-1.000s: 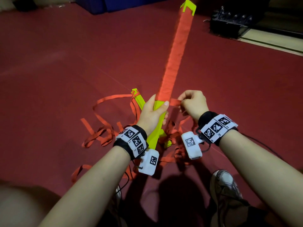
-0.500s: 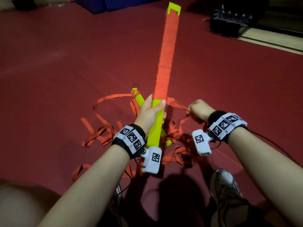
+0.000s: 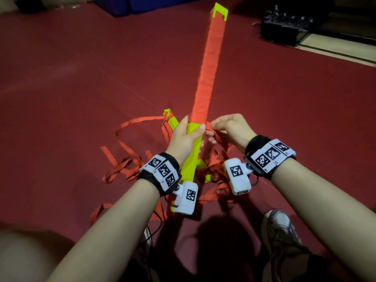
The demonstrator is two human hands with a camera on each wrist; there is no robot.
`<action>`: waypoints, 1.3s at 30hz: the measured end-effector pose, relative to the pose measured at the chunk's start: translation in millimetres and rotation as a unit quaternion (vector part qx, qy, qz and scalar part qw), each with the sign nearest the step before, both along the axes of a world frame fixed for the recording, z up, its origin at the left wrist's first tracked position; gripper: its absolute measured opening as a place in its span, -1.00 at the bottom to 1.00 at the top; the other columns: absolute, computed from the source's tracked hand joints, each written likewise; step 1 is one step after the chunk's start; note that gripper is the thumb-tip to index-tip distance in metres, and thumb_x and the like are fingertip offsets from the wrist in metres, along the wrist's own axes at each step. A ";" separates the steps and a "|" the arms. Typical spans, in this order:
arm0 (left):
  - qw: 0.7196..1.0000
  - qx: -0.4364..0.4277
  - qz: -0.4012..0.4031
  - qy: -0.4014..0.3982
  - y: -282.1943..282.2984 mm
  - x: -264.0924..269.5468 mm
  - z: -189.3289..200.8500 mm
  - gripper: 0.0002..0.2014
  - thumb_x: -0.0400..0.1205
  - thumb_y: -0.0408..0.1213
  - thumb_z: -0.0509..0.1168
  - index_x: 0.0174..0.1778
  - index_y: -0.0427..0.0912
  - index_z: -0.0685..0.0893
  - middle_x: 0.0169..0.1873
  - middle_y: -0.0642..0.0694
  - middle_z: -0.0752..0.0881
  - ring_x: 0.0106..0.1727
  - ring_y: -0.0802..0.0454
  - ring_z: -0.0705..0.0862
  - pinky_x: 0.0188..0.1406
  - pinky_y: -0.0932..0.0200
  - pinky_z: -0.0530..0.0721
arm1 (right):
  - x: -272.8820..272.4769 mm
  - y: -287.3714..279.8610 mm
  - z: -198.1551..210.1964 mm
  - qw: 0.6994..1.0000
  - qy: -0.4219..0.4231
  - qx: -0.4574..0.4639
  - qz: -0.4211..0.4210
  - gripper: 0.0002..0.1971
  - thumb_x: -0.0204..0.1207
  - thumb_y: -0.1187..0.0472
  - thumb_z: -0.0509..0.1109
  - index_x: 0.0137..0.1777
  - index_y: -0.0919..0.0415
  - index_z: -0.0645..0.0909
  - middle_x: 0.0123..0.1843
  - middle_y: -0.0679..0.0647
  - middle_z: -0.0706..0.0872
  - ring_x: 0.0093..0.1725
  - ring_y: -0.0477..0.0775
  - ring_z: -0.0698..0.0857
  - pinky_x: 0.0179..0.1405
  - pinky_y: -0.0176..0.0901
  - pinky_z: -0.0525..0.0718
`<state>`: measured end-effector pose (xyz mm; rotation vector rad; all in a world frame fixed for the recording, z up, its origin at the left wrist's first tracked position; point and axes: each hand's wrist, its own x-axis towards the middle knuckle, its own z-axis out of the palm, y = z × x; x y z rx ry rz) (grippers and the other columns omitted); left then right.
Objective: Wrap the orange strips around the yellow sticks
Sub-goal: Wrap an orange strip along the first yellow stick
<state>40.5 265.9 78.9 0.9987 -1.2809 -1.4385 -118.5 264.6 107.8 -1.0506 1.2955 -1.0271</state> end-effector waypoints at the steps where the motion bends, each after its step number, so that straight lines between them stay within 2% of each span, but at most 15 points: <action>1: 1.000 -0.011 0.004 -0.016 -0.2 2.1 0.2 -0.95 0.77 -0.40 0.29 0.09 -0.18 0.57 -0.25 -0.16 0.80 -0.50 0.01 0.57 -0.53 0.20 0.54 | -3.3 -1.8 -3.9 1.000 0.005 0.008 -0.004 -0.83 0.59 0.53 0.30 -0.19 0.41 0.67 -0.37 0.32 0.70 -0.49 0.10 0.70 -0.44 -0.18 0.74; 5: 0.987 -0.088 0.045 -0.124 -3.3 5.5 -6.3 -0.84 0.73 -0.38 0.36 0.20 -0.31 0.59 -0.26 -0.13 0.74 -0.47 0.13 0.61 -0.40 0.23 0.59 | -5.6 -4.9 -12.6 0.998 0.057 -0.004 -0.025 -0.80 0.64 0.43 0.37 -0.23 0.31 0.67 -0.49 0.14 0.62 -0.65 -0.10 0.49 -0.62 -0.34 0.46; 7: 0.967 -0.115 0.064 -0.219 -3.7 3.6 -10.5 -0.69 0.69 -0.31 0.41 0.33 -0.26 0.57 -0.25 -0.11 0.72 -0.35 0.08 0.66 -0.27 0.21 0.55 | -3.7 -4.4 -12.4 0.973 0.220 -0.056 -0.034 -0.82 0.61 0.33 0.42 -0.24 0.20 0.71 -0.47 0.04 0.63 -0.61 -0.18 0.48 -0.54 -0.28 0.43; 9: 0.934 -0.139 0.076 -0.321 -1.3 1.1 -12.7 -0.56 0.66 -0.32 0.38 0.46 -0.20 0.50 -0.14 -0.15 0.75 -0.11 -0.16 0.72 -0.16 0.12 0.45 | 4.9 0.6 -7.6 0.933 0.342 -0.109 -0.032 -0.86 0.56 0.21 0.45 -0.23 0.18 0.75 -0.43 -0.01 0.67 -0.46 -0.14 0.55 -0.34 -0.20 0.44; 11: 0.907 -0.155 0.070 -0.386 0.9 -1.6 -14.7 -0.43 0.65 -0.43 0.31 0.61 -0.27 0.35 0.15 -0.33 0.74 0.21 -0.36 0.68 0.04 0.02 0.46 | 15.7 5.6 -5.3 0.931 0.342 -0.121 -0.029 -0.71 0.55 0.03 0.48 -0.27 0.23 0.72 -0.42 0.05 0.68 -0.40 -0.01 0.57 -0.32 -0.15 0.43; 13: 0.878 -0.179 0.067 -0.439 3.6 -4.8 -17.2 -0.34 0.63 -0.52 0.22 0.69 -0.36 0.22 0.43 -0.39 0.58 0.45 -0.39 0.55 0.31 -0.08 0.46 | 22.6 9.9 -3.9 0.945 0.308 -0.106 -0.041 -0.50 0.50 -0.18 0.52 -0.39 0.25 0.59 -0.48 0.05 0.60 -0.45 0.01 0.52 -0.42 -0.13 0.41; 17: 0.836 -0.231 0.054 -0.494 17.0 -16.5 -28.9 -0.22 0.57 -0.47 0.26 0.73 -0.41 0.12 0.39 -0.34 0.45 0.45 -0.35 0.44 0.43 -0.23 0.48 | 18.6 5.8 -14.1 0.966 0.246 -0.034 -0.076 -0.47 0.34 -0.19 0.66 -0.45 0.21 0.52 -0.48 0.09 0.61 -0.49 0.03 0.50 -0.42 -0.09 0.47; 19: 0.851 -0.209 0.026 -0.482 16.3 -17.5 -29.4 -0.13 0.57 -0.31 0.38 0.75 -0.36 0.08 0.42 -0.29 0.40 0.50 -0.29 0.38 0.51 -0.19 0.41 | 15.8 4.0 -18.7 0.981 0.168 -0.001 -0.094 -0.50 0.25 -0.13 0.72 -0.46 0.18 0.52 -0.50 0.08 0.63 -0.51 0.07 0.50 -0.41 -0.02 0.49; 22: 0.923 -0.103 -0.013 -0.371 6.0 -13.1 -20.1 -0.04 0.47 -0.10 0.54 0.73 -0.22 0.20 0.51 -0.21 0.47 0.53 -0.14 0.46 0.55 -0.01 0.40 | 5.9 1.1 -19.3 0.994 0.065 0.011 -0.087 -0.53 0.43 0.10 0.67 -0.53 0.11 0.45 -0.60 0.00 0.53 -0.67 -0.07 0.42 -0.62 -0.23 0.41; 24: 0.968 0.020 -0.041 -0.245 1.7 -6.4 -11.3 -0.17 0.37 -0.06 0.58 0.56 -0.15 0.45 0.31 -0.16 0.69 0.24 -0.07 0.69 0.27 0.01 0.63 | -3.3 1.6 -15.7 0.998 0.013 0.005 -0.068 -0.51 0.55 0.20 0.57 -0.51 0.10 0.39 -0.63 -0.04 0.44 -0.71 -0.11 0.34 -0.74 -0.33 0.32; 25: 0.976 0.098 -0.078 -0.180 2.1 -3.0 -7.5 -0.35 0.40 -0.11 0.59 0.40 -0.16 0.56 0.13 -0.17 0.76 0.02 -0.08 0.75 0.06 0.00 0.70 | -8.2 1.7 -15.1 0.998 -0.002 0.001 -0.055 -0.54 0.56 0.19 0.55 -0.48 0.11 0.39 -0.61 -0.03 0.42 -0.70 -0.10 0.32 -0.74 -0.35 0.30; 28: 0.955 0.215 -0.186 -0.080 8.8 3.5 -3.4 -0.90 0.64 -0.32 0.46 0.03 -0.16 0.70 -0.32 -0.15 0.71 -0.39 -0.07 0.67 -0.31 0.08 0.70 | -16.9 1.7 -17.0 1.000 -0.020 -0.012 -0.013 -0.67 0.54 0.13 0.54 -0.36 0.21 0.51 -0.54 0.04 0.48 -0.68 -0.09 0.35 -0.73 -0.37 0.31; 31: 0.967 0.188 -0.172 -0.028 16.0 -2.3 -6.7 -0.88 0.62 -0.42 0.40 -0.12 -0.14 0.60 -0.48 -0.08 0.52 -0.52 -0.02 0.47 -0.43 0.15 0.51 | -20.8 3.0 -21.1 0.995 -0.102 -0.019 0.013 -0.68 0.45 0.06 0.49 -0.40 0.21 0.51 -0.48 0.09 0.48 -0.63 -0.11 0.31 -0.64 -0.31 0.20; 34: 0.974 0.161 -0.162 0.007 21.9 -6.0 -1.0 -0.90 0.46 -0.41 0.32 -0.24 -0.17 0.51 -0.54 -0.10 0.42 -0.58 -0.01 0.37 -0.46 0.11 0.37 | -25.5 2.0 -21.8 0.978 -0.206 -0.001 0.032 -0.79 0.54 0.24 0.36 -0.33 0.27 0.60 -0.44 0.08 0.53 -0.60 -0.17 0.28 -0.58 -0.34 0.21; 39: 0.969 0.138 -0.206 0.001 24.8 -4.3 11.0 -0.90 0.38 -0.48 0.25 -0.29 -0.22 0.49 -0.57 -0.15 0.37 -0.61 -0.01 0.34 -0.47 0.10 0.34 | -18.6 -4.3 -29.8 0.999 0.009 -0.053 -0.001 -0.63 0.52 0.65 0.24 -0.39 0.26 0.59 -0.58 0.00 0.51 -0.63 -0.11 0.33 -0.60 -0.29 0.28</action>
